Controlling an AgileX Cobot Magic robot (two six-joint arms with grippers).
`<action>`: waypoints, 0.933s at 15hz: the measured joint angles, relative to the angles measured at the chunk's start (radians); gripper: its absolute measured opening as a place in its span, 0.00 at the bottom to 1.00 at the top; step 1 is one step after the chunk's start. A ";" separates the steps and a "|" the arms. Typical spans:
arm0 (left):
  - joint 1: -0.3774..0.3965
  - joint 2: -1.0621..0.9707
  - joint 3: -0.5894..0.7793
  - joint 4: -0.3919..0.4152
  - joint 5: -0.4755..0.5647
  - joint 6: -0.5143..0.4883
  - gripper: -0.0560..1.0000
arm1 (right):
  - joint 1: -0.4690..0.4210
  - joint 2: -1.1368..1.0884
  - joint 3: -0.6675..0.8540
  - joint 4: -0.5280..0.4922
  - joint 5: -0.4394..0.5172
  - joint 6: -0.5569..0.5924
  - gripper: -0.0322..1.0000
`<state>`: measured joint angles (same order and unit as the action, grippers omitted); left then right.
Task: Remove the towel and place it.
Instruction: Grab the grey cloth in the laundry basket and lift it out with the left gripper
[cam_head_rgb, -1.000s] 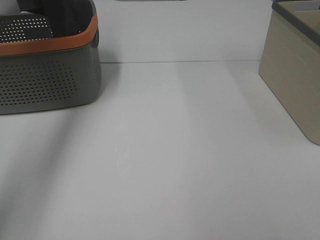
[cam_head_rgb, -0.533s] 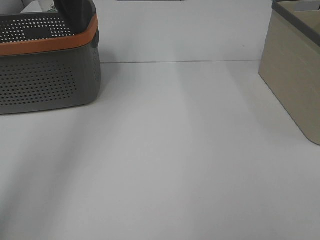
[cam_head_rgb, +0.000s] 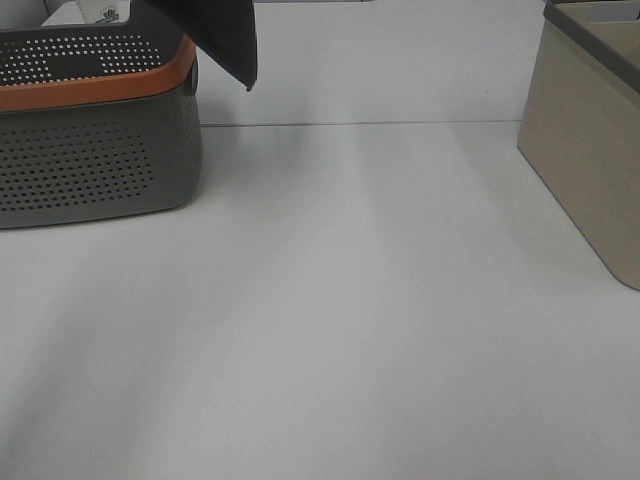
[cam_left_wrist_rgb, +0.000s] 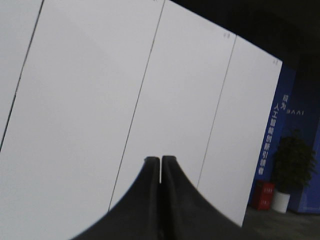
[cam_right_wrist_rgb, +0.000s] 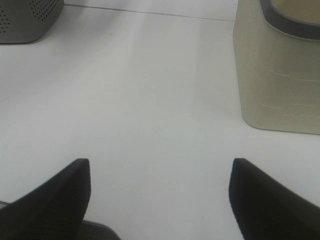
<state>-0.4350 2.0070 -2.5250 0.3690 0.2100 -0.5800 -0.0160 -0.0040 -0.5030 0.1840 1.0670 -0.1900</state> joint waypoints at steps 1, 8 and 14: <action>-0.027 0.001 0.000 0.000 0.034 0.019 0.05 | 0.000 0.000 0.000 0.000 0.000 0.000 0.76; -0.159 0.049 0.070 -0.001 0.223 0.035 0.05 | 0.000 0.000 0.000 -0.004 -0.003 0.005 0.76; -0.178 0.050 0.271 -0.037 0.352 0.048 0.05 | 0.000 0.000 0.000 -0.005 -0.003 0.005 0.76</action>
<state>-0.6130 2.0570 -2.2540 0.3320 0.5620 -0.5320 -0.0160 -0.0040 -0.5030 0.1790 1.0640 -0.1850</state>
